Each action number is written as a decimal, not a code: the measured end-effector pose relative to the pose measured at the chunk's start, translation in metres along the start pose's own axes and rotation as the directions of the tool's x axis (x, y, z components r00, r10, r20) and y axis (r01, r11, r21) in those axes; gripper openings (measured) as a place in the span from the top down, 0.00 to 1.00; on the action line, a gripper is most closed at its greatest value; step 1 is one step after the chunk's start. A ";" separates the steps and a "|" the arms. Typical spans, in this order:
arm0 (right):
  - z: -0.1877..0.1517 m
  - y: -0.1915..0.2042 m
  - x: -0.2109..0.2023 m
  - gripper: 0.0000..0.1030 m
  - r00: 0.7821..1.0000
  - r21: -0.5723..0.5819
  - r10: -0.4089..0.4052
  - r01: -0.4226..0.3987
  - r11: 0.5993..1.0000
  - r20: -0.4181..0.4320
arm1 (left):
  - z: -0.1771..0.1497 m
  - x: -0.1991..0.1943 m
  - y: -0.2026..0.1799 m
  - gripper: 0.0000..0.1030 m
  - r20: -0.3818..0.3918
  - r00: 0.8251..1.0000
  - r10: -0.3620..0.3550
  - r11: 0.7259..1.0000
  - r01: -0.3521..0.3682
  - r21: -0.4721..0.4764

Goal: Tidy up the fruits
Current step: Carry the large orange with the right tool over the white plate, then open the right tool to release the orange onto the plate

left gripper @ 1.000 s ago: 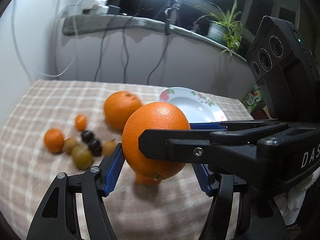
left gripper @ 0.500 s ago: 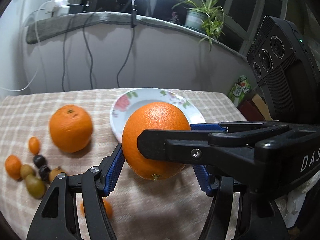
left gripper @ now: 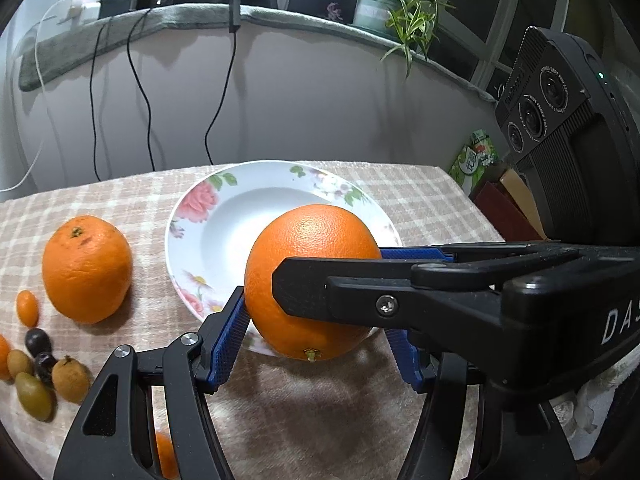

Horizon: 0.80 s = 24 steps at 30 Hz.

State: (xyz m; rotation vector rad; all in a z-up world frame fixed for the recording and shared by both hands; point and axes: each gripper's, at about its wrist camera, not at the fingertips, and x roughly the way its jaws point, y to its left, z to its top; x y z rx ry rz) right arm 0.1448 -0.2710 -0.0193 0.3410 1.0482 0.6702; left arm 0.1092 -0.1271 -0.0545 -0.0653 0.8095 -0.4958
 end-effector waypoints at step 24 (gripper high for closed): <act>-0.004 -0.004 -0.011 0.19 0.995 0.021 -0.084 0.083 0.996 0.062 | -0.002 -0.006 0.011 0.27 0.020 0.997 0.068 0.998 -0.068 -0.016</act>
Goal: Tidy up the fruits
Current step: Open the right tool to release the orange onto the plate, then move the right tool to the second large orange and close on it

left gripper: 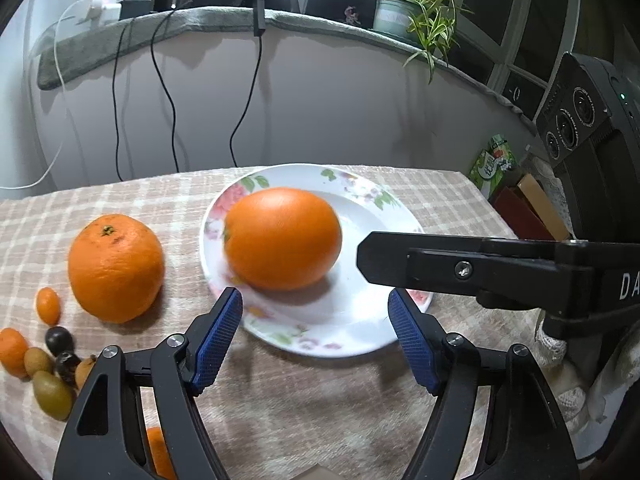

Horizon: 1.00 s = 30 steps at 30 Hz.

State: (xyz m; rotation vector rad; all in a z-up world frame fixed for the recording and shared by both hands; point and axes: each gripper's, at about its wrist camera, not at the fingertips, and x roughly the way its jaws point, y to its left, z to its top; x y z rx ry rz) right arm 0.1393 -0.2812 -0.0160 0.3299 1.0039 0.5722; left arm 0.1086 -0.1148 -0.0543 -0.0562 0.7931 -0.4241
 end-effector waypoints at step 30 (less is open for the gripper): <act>0.015 0.068 0.024 0.16 1.000 -0.195 -0.012 0.016 0.981 0.019 | -0.013 -0.046 0.097 0.27 0.047 0.990 0.130 0.982 -0.122 -0.146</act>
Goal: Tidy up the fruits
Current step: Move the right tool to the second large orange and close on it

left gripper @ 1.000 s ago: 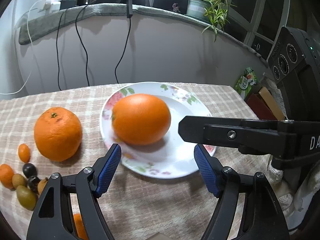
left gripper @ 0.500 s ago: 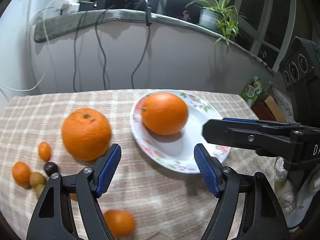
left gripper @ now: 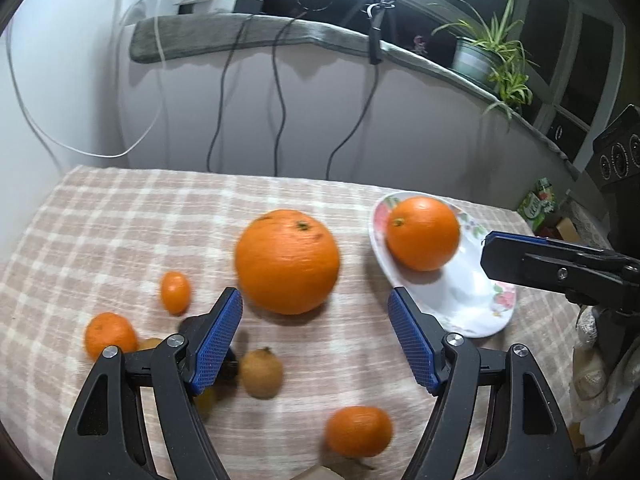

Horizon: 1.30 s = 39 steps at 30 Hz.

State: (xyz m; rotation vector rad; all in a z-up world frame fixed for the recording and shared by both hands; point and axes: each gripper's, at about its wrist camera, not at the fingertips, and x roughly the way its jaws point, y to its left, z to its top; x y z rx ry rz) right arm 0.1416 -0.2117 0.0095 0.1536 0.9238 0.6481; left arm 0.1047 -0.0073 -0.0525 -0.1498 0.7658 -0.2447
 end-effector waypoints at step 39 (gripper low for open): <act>0.043 0.072 0.124 0.17 0.966 -0.374 -0.076 -0.023 0.927 -0.248 | 0.007 0.034 0.036 0.28 -0.053 0.997 -0.054 0.996 0.051 -0.068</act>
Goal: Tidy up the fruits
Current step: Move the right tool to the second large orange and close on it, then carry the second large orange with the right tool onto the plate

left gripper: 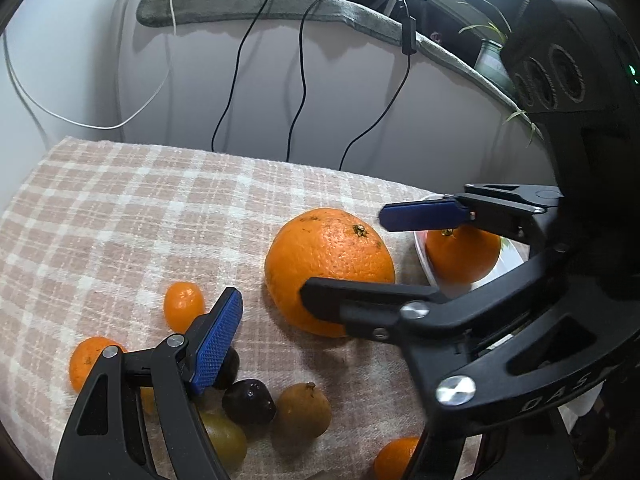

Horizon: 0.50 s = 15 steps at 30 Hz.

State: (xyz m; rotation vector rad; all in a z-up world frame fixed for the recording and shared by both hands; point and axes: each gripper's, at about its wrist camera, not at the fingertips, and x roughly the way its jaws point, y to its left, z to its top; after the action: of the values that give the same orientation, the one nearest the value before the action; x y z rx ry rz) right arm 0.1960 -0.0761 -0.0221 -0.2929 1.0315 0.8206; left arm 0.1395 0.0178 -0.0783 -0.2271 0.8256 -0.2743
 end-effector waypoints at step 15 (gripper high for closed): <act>0.003 0.000 0.013 0.24 0.999 0.001 0.035 -0.035 0.999 -0.037 | 0.005 0.012 -0.002 0.35 -0.038 0.998 -0.040 0.999 0.040 0.003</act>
State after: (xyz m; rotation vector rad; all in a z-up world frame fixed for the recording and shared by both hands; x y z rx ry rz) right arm 0.2014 -0.0685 -0.0312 -0.2910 1.0743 0.8493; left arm 0.1502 0.0125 -0.0825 -0.2359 0.8591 -0.3189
